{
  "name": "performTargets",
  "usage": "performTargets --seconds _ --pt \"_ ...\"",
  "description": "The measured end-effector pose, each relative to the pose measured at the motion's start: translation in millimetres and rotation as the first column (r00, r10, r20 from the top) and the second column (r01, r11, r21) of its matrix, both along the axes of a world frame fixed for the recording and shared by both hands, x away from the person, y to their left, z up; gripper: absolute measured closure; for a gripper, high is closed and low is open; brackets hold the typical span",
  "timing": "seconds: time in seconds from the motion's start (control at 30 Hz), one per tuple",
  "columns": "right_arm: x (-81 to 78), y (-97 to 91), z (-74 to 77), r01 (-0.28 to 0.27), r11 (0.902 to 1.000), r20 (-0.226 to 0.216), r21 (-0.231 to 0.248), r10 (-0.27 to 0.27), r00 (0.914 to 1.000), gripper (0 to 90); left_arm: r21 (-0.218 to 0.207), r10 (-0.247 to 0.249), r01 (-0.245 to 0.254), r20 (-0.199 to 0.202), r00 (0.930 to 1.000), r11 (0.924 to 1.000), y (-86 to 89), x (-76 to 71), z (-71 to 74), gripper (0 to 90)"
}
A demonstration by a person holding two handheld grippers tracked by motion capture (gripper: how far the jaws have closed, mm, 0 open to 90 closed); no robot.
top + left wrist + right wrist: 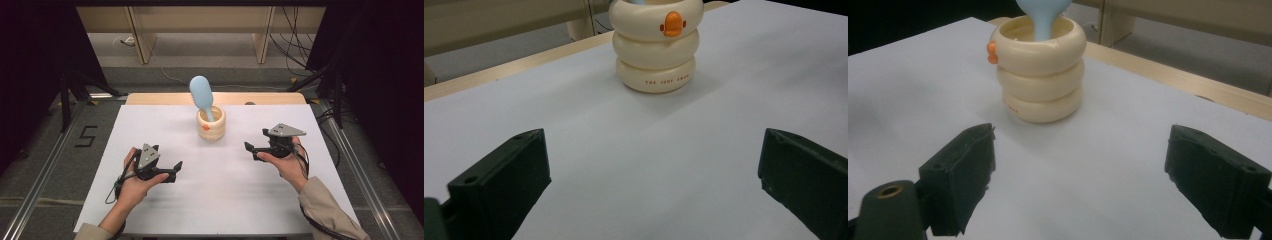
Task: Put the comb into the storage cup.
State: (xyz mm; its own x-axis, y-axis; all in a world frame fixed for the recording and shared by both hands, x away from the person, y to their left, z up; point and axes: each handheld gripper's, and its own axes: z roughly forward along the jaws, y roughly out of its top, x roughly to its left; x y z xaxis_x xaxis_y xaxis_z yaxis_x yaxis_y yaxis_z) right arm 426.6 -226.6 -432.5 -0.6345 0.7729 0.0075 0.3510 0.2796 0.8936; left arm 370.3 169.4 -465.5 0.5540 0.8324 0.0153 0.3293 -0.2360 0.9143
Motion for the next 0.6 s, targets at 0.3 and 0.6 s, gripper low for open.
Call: performTargets --seconds 0.3,0.6 --pt "-11.6 -10.6 -6.1 -0.004 1.0 -0.007 -0.008 0.004 1.0 13.7 0.004 -0.006 0.006 0.005 1.0 1.0 0.9 -4.4 -0.1 0.0" --pt "-22.1 -22.6 -11.1 0.001 1.0 -0.011 -0.002 -0.001 0.9999 13.8 0.012 -0.018 0.018 0.002 0.9998 0.9998 2.4 -7.7 -1.2 0.0"
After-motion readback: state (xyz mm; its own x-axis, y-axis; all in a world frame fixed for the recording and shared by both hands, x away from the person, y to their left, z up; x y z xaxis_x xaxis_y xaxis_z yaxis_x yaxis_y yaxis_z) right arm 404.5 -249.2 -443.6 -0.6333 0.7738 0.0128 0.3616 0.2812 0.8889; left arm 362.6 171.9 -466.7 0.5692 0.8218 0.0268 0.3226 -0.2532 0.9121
